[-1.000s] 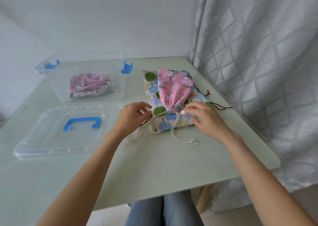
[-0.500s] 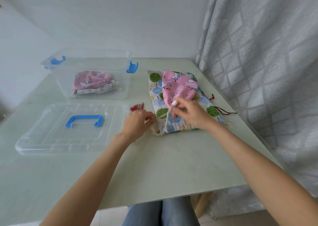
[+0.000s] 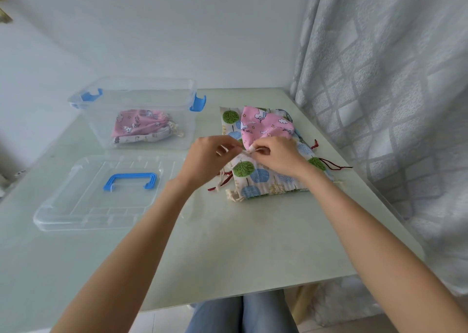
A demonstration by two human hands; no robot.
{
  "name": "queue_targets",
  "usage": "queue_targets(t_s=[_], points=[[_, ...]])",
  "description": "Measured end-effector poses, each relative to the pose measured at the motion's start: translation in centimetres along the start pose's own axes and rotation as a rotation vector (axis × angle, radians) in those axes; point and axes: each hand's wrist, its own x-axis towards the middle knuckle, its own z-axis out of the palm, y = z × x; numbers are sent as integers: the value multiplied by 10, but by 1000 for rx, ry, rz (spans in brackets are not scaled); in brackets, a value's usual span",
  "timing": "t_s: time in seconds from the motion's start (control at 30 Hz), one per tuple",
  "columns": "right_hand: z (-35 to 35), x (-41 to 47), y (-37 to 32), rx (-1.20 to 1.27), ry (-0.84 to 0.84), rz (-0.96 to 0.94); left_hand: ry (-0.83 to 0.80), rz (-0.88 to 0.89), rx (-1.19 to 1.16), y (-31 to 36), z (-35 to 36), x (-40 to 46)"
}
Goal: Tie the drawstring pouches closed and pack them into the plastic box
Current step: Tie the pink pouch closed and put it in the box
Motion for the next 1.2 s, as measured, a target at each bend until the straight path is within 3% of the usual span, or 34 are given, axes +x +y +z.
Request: queue_targets(t_s=[0.07, 0.17, 0.3, 0.4, 0.47, 0.7, 0.87, 1.0, 1.2], points=[[-4, -4, 0, 118, -71, -19, -29, -4, -86, 10, -4, 5], [-2, -7, 0, 122, -1, -41, -108, 32, -147, 20, 0, 6], [-7, -14, 5, 224, 40, -48, 47, 0, -60, 5, 14, 12], [-13, -20, 11, 310, 42, -45, -125, 126, 47, -9, 28, 20], [-16, -23, 15, 282, 87, -90, -193, 211, 76, -9, 38, 23], [-22, -27, 23, 100, 211, -171, -106, 388, 81, -3, 56, 41], [-14, -23, 34, -135, 500, -262, -150, 204, -41, -2, 54, 33], [-1, -22, 34, -152, 523, -373, -179, 45, -229, -6, 53, 22], [0, -22, 39, -55, 487, -361, -304, 79, -296, -3, 50, 26]])
